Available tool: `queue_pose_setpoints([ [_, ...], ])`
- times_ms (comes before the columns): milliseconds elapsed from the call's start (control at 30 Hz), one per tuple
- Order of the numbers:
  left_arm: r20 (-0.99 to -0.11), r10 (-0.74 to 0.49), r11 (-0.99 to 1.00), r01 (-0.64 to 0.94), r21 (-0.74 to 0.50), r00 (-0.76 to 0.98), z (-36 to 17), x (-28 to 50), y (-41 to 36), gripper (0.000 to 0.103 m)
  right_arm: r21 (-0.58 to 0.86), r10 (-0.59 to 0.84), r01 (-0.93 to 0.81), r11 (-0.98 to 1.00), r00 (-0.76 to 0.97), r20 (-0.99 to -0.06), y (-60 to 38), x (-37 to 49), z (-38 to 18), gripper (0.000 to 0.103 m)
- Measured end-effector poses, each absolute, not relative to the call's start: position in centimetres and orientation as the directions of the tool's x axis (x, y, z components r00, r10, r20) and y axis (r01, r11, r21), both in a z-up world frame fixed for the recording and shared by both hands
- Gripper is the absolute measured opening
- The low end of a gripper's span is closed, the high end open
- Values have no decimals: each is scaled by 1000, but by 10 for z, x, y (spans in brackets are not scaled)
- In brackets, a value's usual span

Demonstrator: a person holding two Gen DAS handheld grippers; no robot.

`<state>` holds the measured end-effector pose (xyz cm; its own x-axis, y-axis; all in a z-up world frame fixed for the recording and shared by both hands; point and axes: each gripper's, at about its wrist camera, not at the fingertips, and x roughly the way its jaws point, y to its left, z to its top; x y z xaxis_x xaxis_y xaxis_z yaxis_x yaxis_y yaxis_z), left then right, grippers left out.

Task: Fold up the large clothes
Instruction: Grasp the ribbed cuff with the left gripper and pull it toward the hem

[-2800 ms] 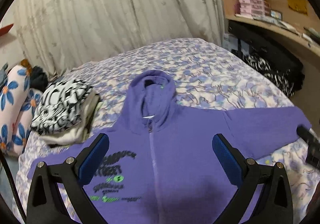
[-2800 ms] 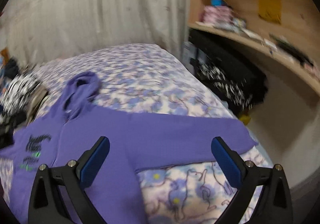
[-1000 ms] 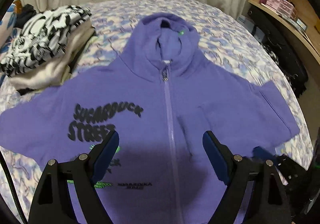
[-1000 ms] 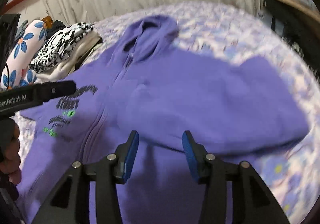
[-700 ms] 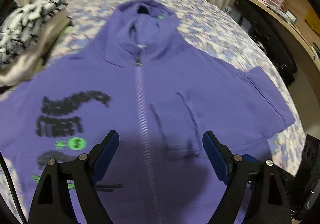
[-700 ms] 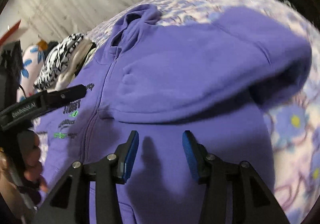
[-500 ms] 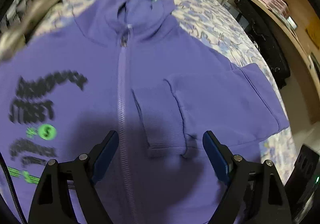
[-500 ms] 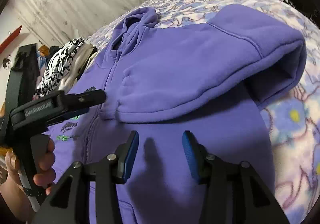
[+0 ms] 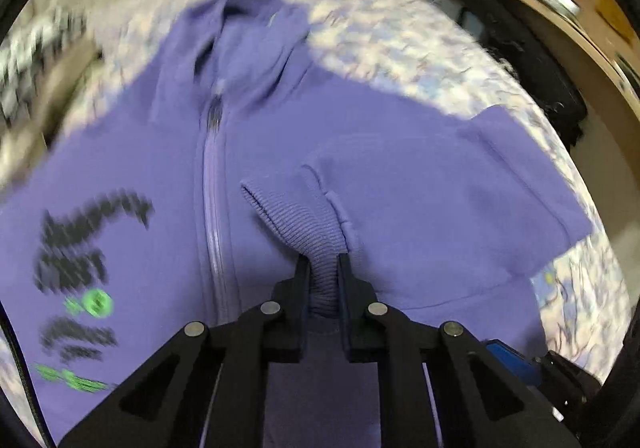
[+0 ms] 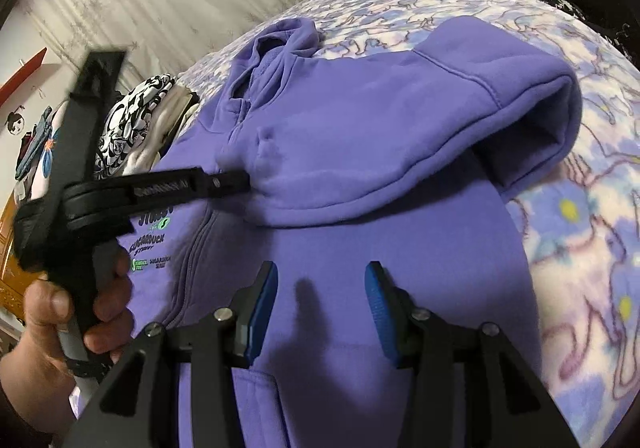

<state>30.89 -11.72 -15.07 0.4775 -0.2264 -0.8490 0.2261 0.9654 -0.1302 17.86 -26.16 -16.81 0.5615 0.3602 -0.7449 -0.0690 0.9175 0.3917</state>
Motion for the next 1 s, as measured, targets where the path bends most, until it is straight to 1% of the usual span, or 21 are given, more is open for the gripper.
queue_pose_setpoints([
  [100, -789, -210, 962, 265, -63, 577, -111, 297, -116, 9, 366, 342, -76, 928, 569, -748, -261, 173, -162, 45],
  [200, -717, -178, 966, 258, 2, 674, -69, 288, -99, 9, 338, 325, -88, 937, 578, -748, -260, 167, -155, 45],
  [333, -674, -127, 972, 228, 63, 728, -43, 285, -66, 9, 312, 307, -98, 945, 590, -747, -262, 160, -146, 45],
  [433, -693, -58, 976, 186, 111, 719, -52, 296, -40, 10, 281, 285, -100, 954, 589, -757, -263, 158, -147, 45],
  [500, -733, -4, 979, 153, 137, 680, -78, 307, -21, 11, 259, 265, -95, 961, 581, -770, -264, 160, -150, 45],
  [567, -791, 45, 980, 126, 153, 610, -116, 320, -4, 15, 251, 257, -90, 964, 572, -779, -267, 160, -153, 46],
  [633, -850, 84, 984, 94, 155, 521, -152, 332, 13, 22, 268, 269, -86, 960, 561, -783, -272, 164, -152, 46],
  [667, -869, 85, 986, 84, 143, 487, -164, 334, 18, 28, 281, 281, -88, 956, 558, -780, -274, 165, -152, 46],
  [700, -892, 76, 991, 64, 116, 445, -177, 337, 28, 34, 324, 319, -90, 942, 550, -772, -282, 170, -149, 46],
  [767, -896, 24, 999, 16, 35, 443, -182, 337, 45, 46, 373, 346, -69, 925, 557, -755, -295, 178, -142, 53],
  [800, -895, 11, 1000, -5, 9, 445, -180, 339, 50, 61, 388, 344, -48, 920, 570, -746, -303, 182, -138, 61],
  [833, -895, -12, 999, -23, -25, 445, -178, 341, 54, 67, 395, 336, -29, 918, 583, -740, -310, 187, -134, 66],
  [933, -896, -57, 996, -35, -81, 441, -177, 349, 60, 67, 397, 304, 23, 918, 601, -739, -330, 210, -126, 67],
  [1000, -900, -68, 995, -32, -91, 431, -179, 355, 57, 67, 401, 292, 54, 915, 597, -747, -339, 231, -127, 67],
])
